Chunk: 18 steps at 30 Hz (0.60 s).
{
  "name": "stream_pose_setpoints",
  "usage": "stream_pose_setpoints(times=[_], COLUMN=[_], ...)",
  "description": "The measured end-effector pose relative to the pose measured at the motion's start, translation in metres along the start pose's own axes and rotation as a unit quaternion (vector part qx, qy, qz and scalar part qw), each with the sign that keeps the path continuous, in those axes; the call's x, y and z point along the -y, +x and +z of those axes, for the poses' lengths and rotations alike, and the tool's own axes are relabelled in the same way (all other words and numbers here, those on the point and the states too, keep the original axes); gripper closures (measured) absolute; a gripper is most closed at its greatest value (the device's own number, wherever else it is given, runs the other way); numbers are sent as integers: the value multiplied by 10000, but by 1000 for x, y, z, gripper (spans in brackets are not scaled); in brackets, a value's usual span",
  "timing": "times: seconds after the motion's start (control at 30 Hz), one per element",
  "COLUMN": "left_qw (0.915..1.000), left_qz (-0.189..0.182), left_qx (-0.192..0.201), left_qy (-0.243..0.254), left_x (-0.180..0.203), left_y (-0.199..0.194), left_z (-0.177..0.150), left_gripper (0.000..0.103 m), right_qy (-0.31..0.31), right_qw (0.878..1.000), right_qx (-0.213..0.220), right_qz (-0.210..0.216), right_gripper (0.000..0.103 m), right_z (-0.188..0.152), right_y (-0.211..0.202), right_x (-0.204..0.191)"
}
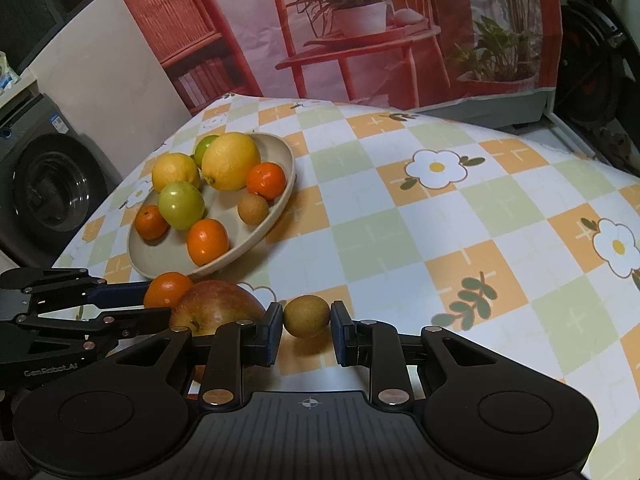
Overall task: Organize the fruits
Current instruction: 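Grasp the tangerine with left tool while right tool grasps the small kiwi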
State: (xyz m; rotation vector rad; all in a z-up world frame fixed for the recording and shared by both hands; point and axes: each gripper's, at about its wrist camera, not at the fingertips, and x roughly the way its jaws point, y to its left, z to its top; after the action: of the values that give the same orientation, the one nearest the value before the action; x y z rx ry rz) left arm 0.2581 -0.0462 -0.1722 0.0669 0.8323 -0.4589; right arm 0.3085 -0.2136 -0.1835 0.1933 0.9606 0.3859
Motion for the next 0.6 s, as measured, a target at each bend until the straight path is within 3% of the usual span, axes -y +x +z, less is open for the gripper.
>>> stream_pose_setpoints(times=[0.3,0.6], left_qw=[9995,9973], left_qz=[116,462], left_qx=[260,310], left_qy=[-142,-475], left_x=[-16,-48], left_y=[-23,-27], left_z=[3,11], left_gripper=[71,71], right_qy=[-122,-371], right_qw=[9998,9988], right_qx=[163,285], right_qz=[53,141], right_gripper=[80,80], right_z=[14,42], right_y=[-4,8], right_x=[-12,-31])
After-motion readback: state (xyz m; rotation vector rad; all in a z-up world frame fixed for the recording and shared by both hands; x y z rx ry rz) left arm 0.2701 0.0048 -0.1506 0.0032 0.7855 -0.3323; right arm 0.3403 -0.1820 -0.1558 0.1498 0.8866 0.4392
